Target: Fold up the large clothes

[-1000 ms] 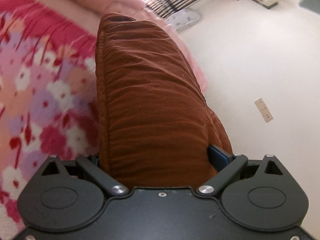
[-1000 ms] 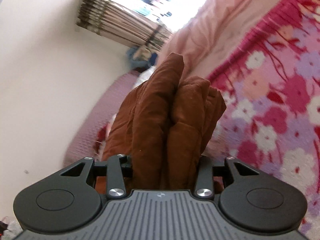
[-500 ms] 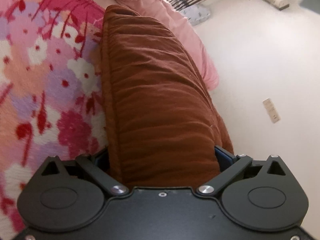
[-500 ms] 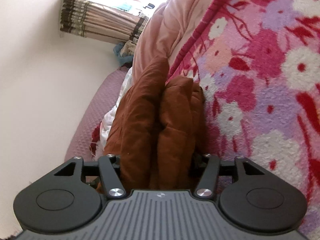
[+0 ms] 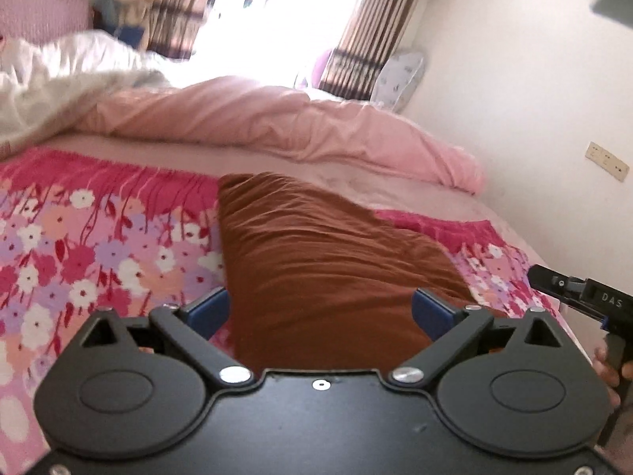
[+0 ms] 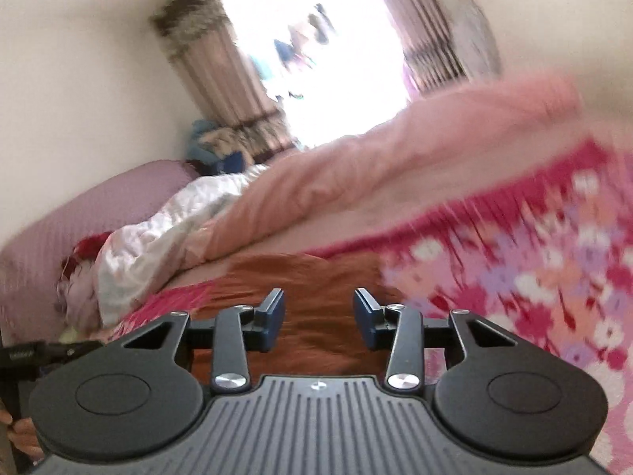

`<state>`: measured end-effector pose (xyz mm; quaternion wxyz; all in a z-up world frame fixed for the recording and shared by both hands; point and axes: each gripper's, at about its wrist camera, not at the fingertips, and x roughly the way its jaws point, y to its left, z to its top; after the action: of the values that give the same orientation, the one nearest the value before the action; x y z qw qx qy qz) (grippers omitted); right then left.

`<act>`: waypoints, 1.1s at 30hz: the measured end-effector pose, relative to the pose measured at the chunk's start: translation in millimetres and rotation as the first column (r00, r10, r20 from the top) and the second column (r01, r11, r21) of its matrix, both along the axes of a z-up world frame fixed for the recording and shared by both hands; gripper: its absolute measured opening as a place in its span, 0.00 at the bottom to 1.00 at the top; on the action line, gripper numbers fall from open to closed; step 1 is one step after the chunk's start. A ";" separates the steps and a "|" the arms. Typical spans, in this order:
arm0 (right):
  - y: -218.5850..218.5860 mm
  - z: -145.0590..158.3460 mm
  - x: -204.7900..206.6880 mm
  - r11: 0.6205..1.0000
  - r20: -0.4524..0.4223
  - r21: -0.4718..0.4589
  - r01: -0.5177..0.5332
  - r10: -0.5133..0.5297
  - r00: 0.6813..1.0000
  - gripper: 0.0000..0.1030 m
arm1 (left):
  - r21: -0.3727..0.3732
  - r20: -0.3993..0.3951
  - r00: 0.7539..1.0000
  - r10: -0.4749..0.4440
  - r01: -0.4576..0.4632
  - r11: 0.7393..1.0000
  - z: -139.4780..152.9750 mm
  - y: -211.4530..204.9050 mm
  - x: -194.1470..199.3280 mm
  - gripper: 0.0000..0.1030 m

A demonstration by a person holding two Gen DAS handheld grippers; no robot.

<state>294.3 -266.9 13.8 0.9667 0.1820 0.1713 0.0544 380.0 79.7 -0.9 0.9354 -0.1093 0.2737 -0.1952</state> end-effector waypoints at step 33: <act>56.4 -11.6 51.4 0.984 -0.125 -0.174 0.041 -0.063 0.990 0.21 | 0.038 -0.066 0.998 -0.004 0.006 0.999 -20.9 -42.5 73.5 0.95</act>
<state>345.7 -210.5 2.3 0.9666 0.1058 0.2333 0.0022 453.5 37.2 -21.7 0.9273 -0.0973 0.3082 -0.1886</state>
